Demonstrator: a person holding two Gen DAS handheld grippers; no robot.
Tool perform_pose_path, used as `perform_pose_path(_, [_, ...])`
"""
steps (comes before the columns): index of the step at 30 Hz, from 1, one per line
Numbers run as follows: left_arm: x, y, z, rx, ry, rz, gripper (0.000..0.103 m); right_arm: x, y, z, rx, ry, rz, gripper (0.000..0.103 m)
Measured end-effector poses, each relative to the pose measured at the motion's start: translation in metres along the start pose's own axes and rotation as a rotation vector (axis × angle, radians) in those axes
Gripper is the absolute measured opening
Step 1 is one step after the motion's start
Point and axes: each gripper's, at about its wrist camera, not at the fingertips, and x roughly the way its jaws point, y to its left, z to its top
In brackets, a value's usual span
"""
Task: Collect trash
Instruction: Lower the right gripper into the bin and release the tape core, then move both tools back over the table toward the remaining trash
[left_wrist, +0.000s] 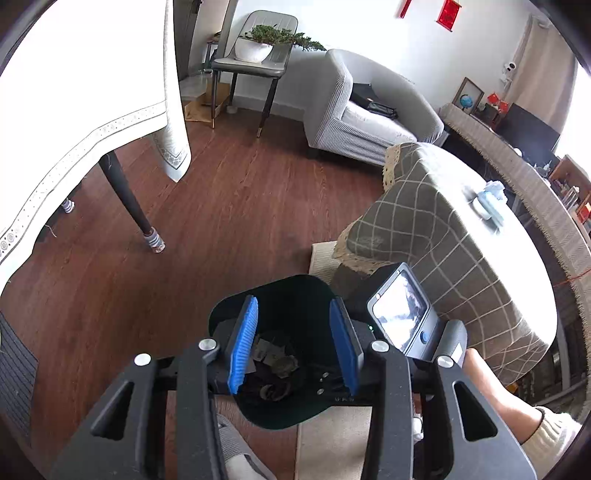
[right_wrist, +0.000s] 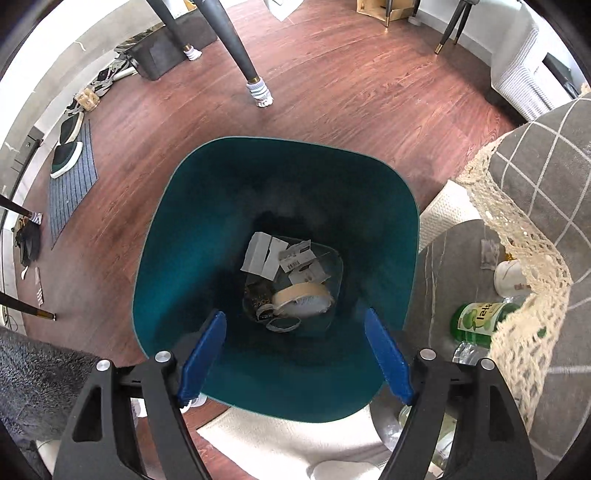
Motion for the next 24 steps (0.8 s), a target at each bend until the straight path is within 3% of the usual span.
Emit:
perform_pose_path(9, [-0.030,-0.023,0.016,-0.008,-0.087,-0.043,0.046,-0.039,-0.002,-0.006,-0.015,-0.095,0.044,0.079])
perform_pose_path(24, [-0.065,-0.055,0.039,-0.007,-0.233,-0.068,0.054,-0.163,0.007,-0.028,-0.094,-0.449,0.045,0.068])
